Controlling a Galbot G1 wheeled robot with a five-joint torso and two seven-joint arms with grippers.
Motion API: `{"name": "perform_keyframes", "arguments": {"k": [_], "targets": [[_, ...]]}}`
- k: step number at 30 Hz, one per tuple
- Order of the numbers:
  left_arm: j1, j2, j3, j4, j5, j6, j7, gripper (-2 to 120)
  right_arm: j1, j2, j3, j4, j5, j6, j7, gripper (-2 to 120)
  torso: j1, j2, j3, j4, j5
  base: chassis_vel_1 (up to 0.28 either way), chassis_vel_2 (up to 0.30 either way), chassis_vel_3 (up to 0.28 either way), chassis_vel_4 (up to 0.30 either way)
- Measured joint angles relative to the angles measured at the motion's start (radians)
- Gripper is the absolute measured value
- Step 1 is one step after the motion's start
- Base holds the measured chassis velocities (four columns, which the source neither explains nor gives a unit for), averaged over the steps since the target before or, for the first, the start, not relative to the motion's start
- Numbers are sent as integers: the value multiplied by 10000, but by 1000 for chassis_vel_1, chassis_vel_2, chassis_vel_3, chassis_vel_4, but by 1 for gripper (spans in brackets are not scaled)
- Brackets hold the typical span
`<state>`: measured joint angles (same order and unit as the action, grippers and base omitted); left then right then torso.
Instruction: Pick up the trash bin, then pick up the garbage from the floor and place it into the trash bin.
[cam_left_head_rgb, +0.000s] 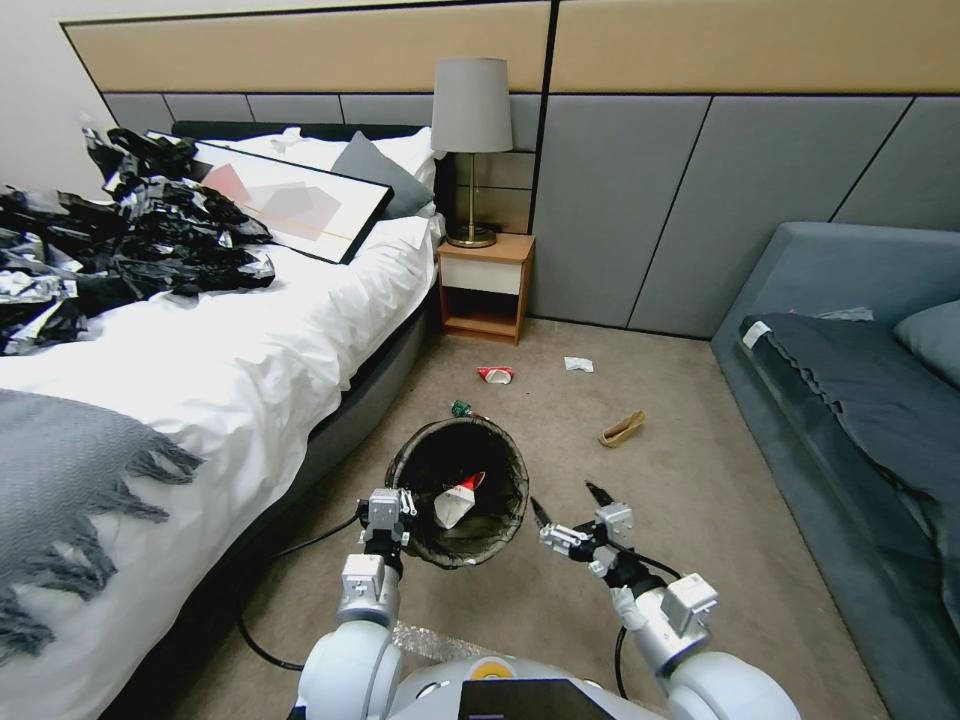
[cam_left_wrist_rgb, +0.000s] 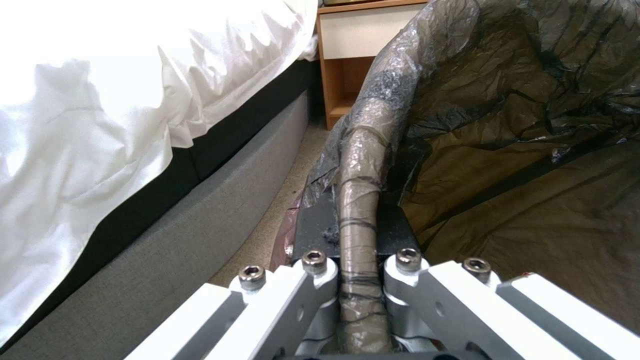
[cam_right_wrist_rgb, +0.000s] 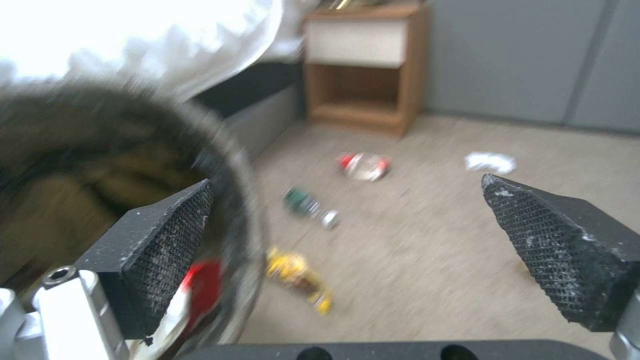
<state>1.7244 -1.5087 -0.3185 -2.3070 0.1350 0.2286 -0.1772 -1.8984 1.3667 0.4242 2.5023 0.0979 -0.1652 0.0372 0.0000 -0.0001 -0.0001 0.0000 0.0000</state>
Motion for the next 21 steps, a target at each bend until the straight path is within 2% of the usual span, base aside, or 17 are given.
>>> {"name": "perform_keyframes", "arguments": {"k": [2,10,11,16,21], "targets": [[41,9,0,-15,0,0,-4,1,55,242,131,0,-161,639,255,100,0,0,0,1,0,0,0,0,0],[93,16,-22,-85,8,1,-9,1,-36,539,284,-2,-555,1408,840,100,0,0,0,0,0,0,0,0,0],[97,17,-26,-100,13,2,-11,1,-98,651,298,-4,-724,1938,954,100,0,0,0,1,-1,0,0,0,0],[104,12,-6,-118,34,2,-12,1,-233,827,464,-186,-938,3278,975,100,0,0,0,0,-1,0,0,0,0],[111,11,24,-123,60,6,-12,1,-236,918,676,-648,-927,3753,907,100,0,0,0,0,0,0,0,0,0]]}}
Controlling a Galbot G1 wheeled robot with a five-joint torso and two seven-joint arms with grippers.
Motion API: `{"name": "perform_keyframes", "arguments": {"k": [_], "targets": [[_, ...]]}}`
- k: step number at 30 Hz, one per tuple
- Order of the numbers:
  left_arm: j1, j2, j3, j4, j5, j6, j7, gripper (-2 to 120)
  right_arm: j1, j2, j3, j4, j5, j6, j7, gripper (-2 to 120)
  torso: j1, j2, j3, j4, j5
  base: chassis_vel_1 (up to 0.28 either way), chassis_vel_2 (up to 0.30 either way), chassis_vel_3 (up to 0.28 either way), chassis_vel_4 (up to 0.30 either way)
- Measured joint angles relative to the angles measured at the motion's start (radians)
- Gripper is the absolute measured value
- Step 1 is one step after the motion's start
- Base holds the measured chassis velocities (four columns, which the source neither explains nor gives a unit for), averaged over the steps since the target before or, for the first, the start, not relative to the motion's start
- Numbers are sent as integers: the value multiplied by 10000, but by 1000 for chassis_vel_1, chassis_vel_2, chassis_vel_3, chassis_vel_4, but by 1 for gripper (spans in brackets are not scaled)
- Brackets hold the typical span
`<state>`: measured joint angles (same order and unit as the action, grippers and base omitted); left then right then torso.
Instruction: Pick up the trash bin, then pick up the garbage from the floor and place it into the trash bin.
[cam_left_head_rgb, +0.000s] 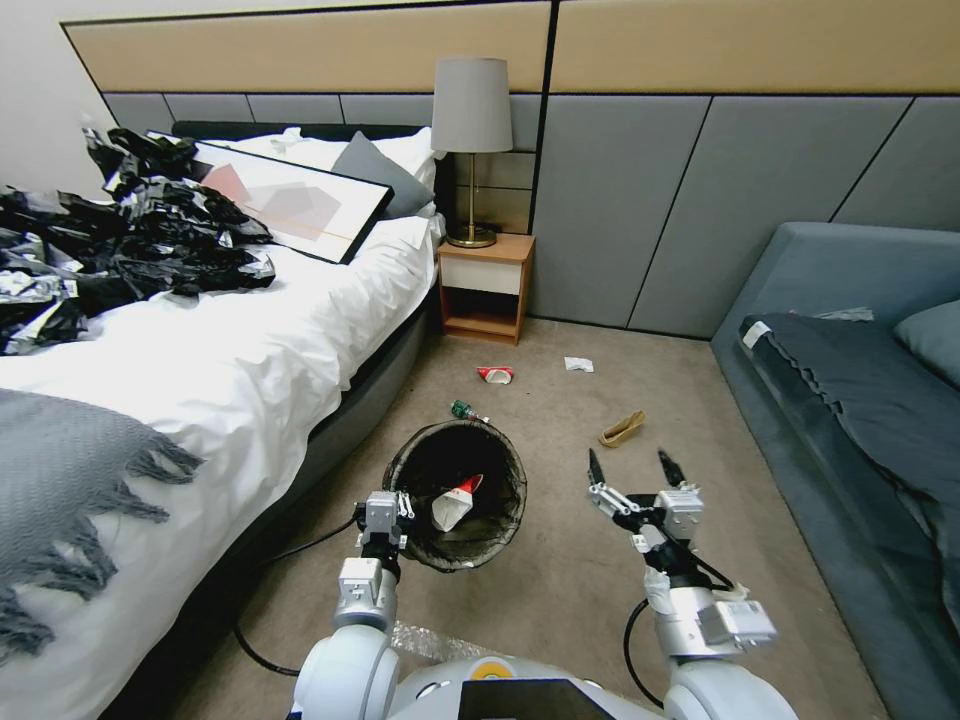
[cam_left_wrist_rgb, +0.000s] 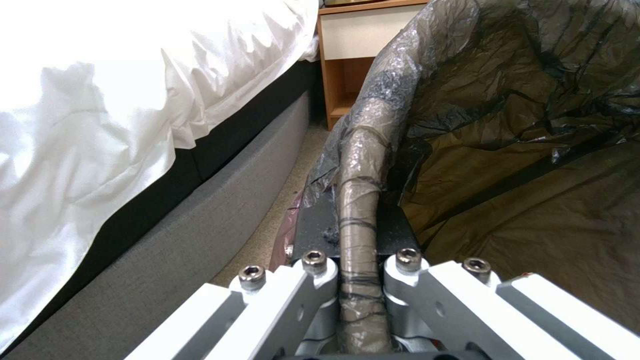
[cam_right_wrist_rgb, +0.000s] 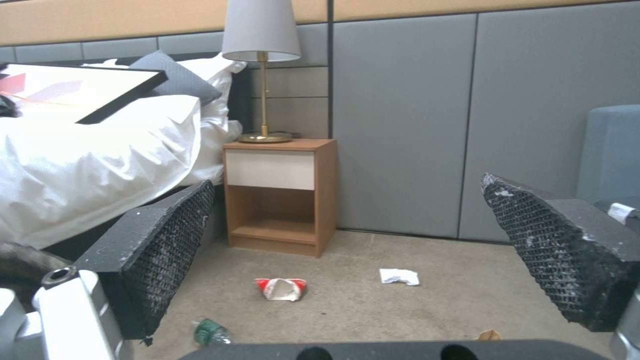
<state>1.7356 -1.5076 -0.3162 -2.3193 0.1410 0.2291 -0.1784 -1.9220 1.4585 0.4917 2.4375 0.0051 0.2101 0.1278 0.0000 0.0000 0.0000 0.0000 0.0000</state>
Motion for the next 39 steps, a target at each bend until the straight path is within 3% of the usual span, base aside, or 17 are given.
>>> {"name": "perform_keyframes", "arguments": {"k": [16,39], "targets": [[29,-77,51,-14,73,14,-19,1,640,587,690,-1724,-279,1341,-337,100,0,0,0,0,0,0,0,0,0],[5,-114,167,1,96,41,23,1,822,646,874,-1911,-15,1372,-696,100,0,0,1,0,-1,-43,34,36,-36]]}}
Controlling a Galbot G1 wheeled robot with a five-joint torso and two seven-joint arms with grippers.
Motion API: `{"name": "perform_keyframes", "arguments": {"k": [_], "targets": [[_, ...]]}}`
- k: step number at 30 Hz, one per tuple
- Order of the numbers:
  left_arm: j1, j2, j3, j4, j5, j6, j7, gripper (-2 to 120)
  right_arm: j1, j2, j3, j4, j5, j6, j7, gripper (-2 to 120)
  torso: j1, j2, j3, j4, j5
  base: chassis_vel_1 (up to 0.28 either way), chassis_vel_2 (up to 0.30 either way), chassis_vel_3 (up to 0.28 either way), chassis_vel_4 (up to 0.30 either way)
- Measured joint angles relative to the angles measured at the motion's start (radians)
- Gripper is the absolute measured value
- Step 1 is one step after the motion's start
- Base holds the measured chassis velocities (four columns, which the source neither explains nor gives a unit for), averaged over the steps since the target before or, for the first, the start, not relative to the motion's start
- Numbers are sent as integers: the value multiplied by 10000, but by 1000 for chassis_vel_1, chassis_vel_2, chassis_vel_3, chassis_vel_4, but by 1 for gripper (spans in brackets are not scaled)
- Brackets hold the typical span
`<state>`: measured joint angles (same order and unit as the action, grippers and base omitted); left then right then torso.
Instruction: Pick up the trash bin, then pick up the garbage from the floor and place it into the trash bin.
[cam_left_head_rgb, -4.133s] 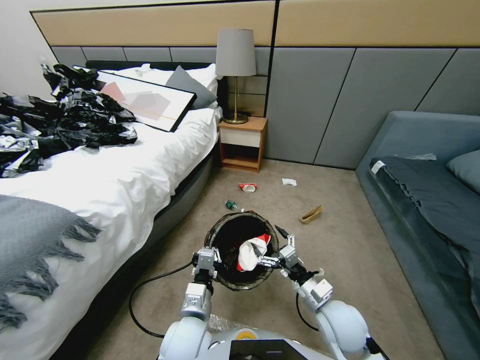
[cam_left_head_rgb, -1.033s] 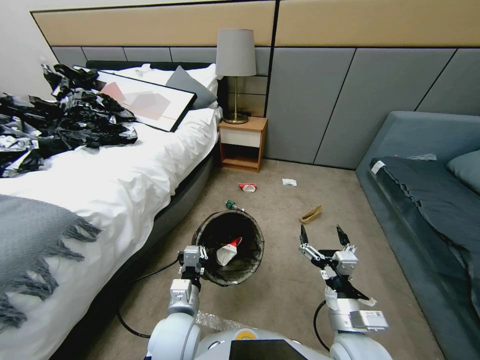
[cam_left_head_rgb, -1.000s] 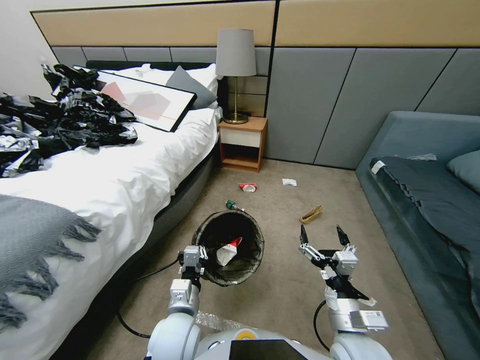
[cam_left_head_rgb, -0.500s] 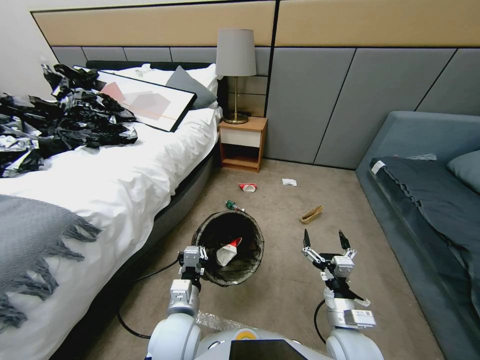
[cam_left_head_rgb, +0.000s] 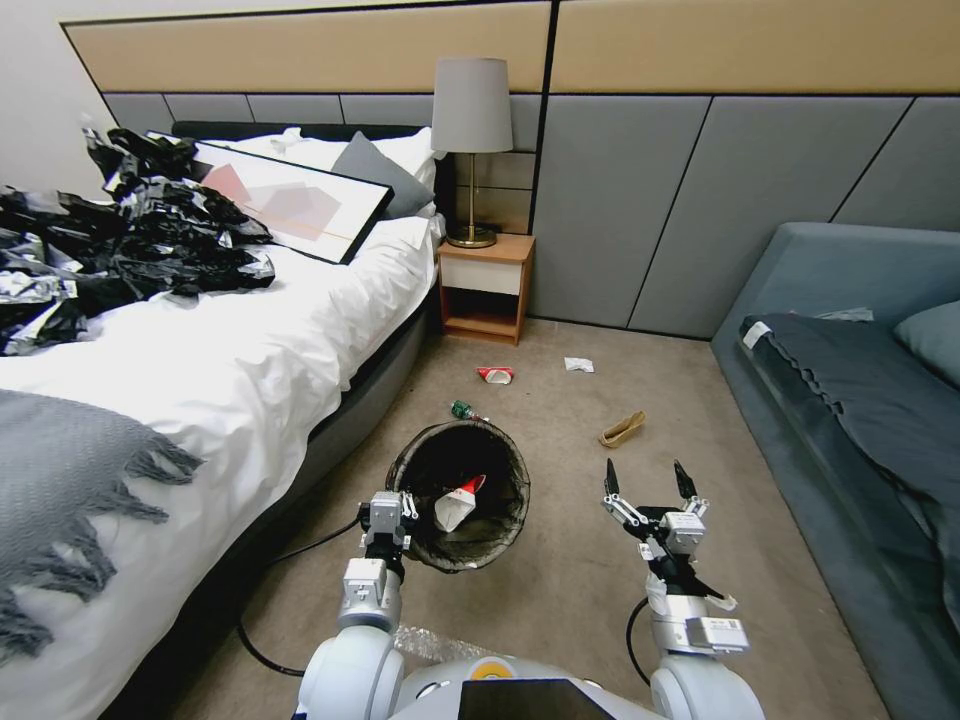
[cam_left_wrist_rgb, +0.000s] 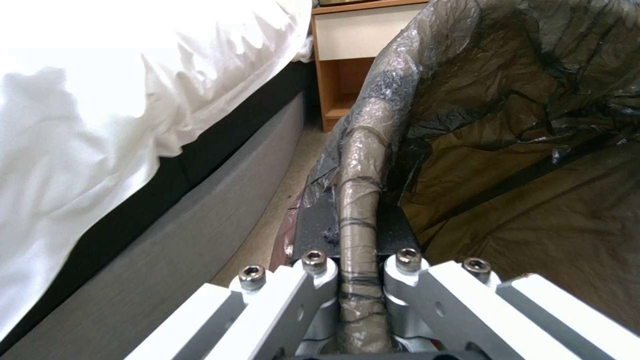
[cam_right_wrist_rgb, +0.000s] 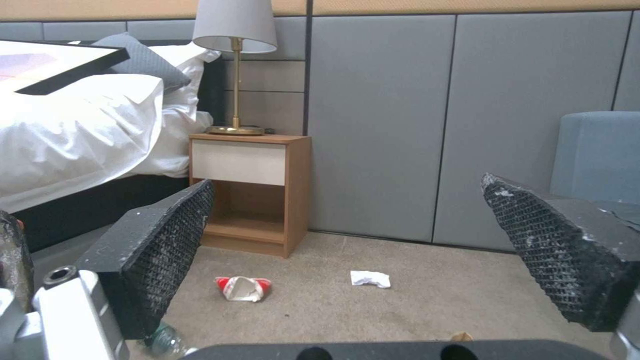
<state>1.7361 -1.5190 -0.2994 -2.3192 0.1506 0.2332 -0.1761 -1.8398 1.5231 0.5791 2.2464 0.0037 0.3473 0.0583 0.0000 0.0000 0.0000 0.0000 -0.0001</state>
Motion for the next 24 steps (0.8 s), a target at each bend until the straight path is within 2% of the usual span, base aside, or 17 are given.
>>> {"name": "perform_keyframes", "arguments": {"k": [7,8,11,12,15,16,24], "targets": [[2,-6,30,-20,-25,10,6,1,40,6,24,-61,48,-41,13,100,0,0,1,1,5,-223,225,226,-236],[-11,-6,36,-22,-25,10,7,1,56,9,41,-67,53,-40,25,100,0,0,0,0,-8,-267,276,280,-261],[-4,-3,38,-24,-27,11,7,1,62,10,54,-83,70,-54,36,100,0,1,0,0,7,-264,267,241,-278],[-11,5,35,-38,-26,10,8,1,70,10,65,-82,79,-55,39,100,0,0,0,-1,-5,-258,274,279,-271],[0,15,31,-60,-32,17,8,1,96,8,71,-84,91,-78,40,100,0,0,0,3,8,-261,274,254,-248],[-6,23,33,-85,-33,17,10,1,108,7,74,-81,97,-84,40,100,1,0,0,-2,-4,-277,270,240,-282],[11,46,34,-95,-37,23,10,1,167,5,71,-172,82,-102,45,100,1,0,0,1,1,-242,252,252,-262]]}}
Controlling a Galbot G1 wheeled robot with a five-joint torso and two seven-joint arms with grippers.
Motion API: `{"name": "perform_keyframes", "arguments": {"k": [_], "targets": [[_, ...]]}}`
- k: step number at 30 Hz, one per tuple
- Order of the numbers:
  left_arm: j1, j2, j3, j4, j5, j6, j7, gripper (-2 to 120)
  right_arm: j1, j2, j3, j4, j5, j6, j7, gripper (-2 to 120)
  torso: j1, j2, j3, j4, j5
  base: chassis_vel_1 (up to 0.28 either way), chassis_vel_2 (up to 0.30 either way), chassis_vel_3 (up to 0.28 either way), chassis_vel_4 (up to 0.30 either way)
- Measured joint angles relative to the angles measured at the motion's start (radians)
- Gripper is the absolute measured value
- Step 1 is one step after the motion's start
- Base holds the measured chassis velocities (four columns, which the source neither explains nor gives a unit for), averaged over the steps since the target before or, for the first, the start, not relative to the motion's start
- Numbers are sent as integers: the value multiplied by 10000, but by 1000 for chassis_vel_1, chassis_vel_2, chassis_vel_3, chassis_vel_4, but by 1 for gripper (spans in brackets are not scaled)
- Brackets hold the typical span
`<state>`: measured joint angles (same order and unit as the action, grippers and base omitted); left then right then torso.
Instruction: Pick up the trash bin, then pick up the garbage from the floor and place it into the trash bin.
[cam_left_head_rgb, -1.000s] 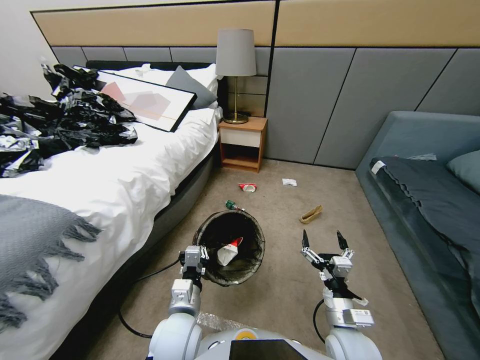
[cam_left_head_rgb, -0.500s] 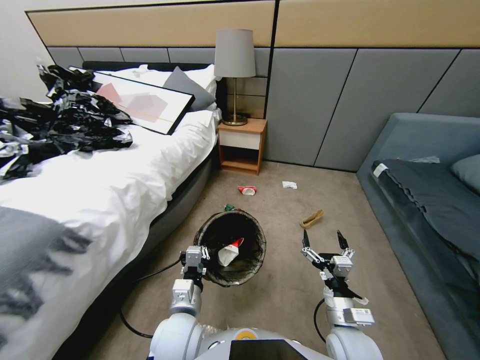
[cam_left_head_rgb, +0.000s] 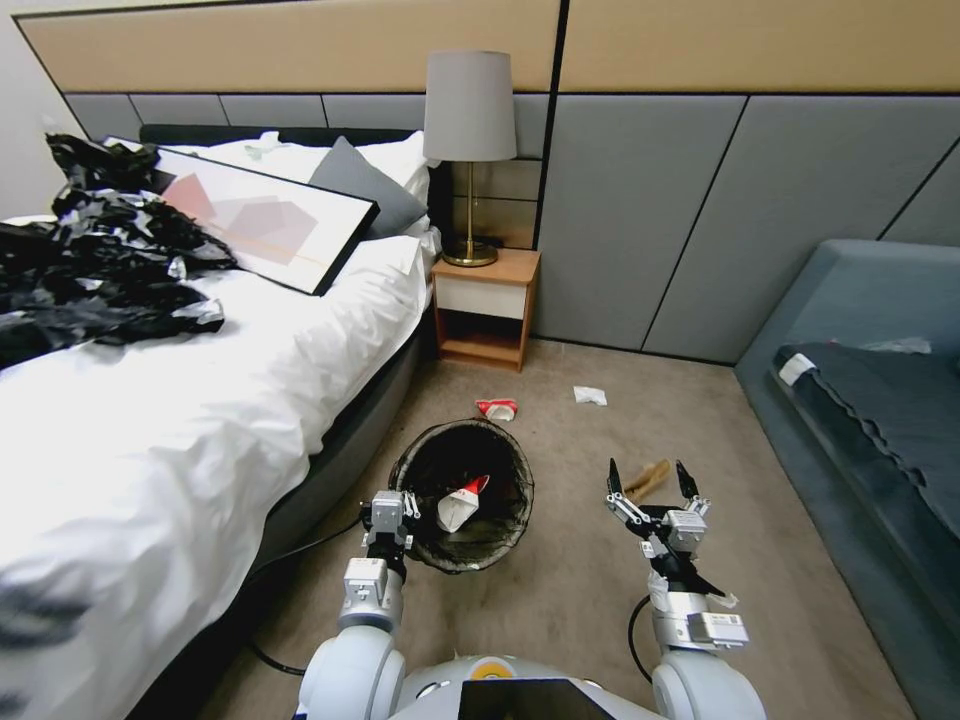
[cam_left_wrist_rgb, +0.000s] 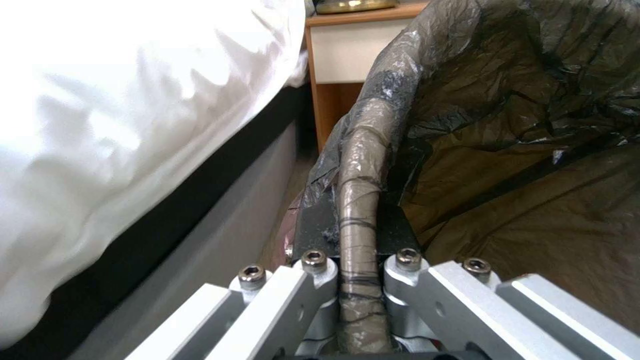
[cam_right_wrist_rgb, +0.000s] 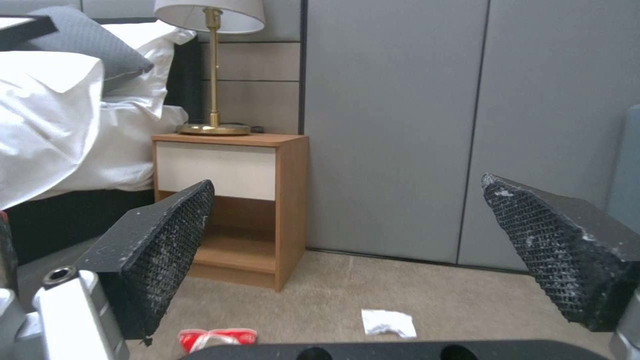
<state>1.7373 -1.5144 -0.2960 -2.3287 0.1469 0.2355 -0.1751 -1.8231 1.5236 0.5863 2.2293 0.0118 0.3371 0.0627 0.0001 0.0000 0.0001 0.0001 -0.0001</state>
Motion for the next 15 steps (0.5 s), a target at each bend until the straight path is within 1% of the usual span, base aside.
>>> {"name": "perform_keyframes", "arguments": {"k": [5,8,10,15], "targets": [[1,14,7,0,0,0,-1,1,40,-2,70,-54,8,110,-73,100,0,0,0,-1,-1,-220,218,232,-225],[-3,17,21,0,0,0,-2,1,129,1,201,-137,1,309,-192,100,2,-1,1,-1,0,-190,193,161,-174],[-3,18,28,0,2,0,-2,1,188,8,309,-190,-64,445,-260,100,2,0,1,0,1,-86,87,104,-115],[0,18,43,12,6,0,-3,1,236,26,374,-267,-127,559,-308,100,-1,0,-1,0,1,15,-18,-21,14]]}}
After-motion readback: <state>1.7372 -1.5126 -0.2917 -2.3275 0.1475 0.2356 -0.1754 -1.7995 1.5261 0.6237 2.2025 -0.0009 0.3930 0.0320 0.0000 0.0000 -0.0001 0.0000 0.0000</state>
